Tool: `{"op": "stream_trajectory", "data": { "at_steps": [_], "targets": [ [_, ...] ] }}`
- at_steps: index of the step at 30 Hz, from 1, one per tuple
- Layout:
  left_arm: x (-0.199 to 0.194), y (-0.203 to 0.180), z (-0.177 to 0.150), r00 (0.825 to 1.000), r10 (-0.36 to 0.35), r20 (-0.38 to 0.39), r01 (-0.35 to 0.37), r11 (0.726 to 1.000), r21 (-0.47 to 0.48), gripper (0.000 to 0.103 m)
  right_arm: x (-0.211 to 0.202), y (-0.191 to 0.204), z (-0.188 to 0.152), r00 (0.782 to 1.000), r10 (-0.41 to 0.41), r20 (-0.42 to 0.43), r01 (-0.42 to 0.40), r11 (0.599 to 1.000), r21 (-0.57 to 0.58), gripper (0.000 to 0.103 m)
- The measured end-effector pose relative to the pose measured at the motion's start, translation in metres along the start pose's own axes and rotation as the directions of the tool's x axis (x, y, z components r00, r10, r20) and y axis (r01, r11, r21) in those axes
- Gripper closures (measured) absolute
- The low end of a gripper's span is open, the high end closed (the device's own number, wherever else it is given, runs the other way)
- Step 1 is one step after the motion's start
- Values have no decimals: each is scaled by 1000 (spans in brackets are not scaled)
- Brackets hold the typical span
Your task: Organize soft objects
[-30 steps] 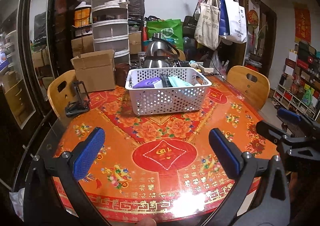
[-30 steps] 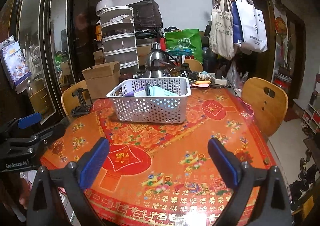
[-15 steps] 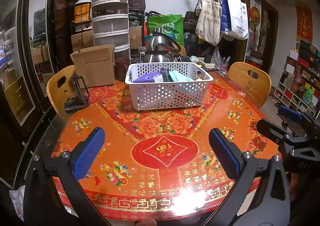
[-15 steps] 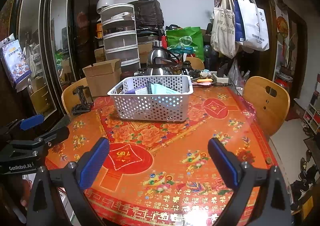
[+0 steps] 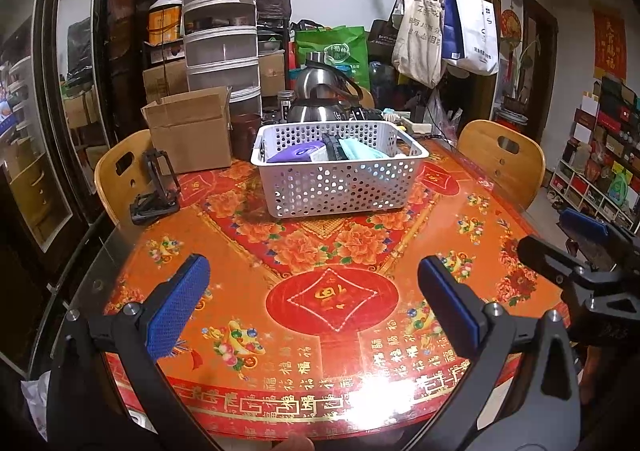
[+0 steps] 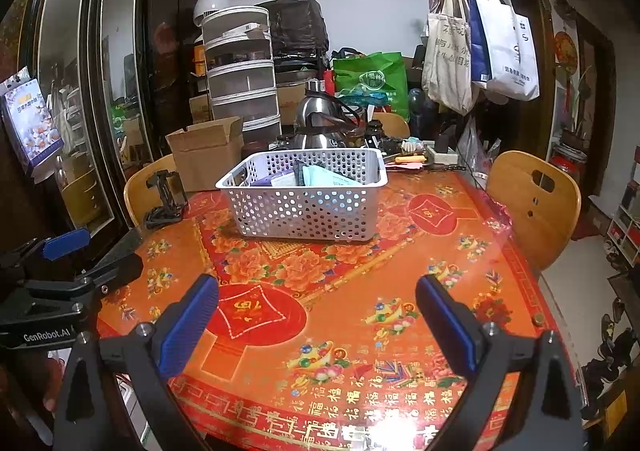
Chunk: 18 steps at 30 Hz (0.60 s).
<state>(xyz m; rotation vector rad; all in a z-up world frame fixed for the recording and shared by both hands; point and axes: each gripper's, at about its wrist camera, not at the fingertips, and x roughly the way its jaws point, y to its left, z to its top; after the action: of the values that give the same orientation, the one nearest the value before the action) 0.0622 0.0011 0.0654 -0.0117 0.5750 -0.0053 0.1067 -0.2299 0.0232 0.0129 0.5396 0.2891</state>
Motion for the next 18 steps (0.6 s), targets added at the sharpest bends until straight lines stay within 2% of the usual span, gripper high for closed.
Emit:
{"op": "stream_trajectory", "data": {
  "at_steps": [18],
  "targets": [
    [-1, -1, -1, 1000, -2, -1, 2, 1000, 1, 0, -1, 0, 0, 1000, 0, -3, 0, 1000, -2, 4]
  ]
}}
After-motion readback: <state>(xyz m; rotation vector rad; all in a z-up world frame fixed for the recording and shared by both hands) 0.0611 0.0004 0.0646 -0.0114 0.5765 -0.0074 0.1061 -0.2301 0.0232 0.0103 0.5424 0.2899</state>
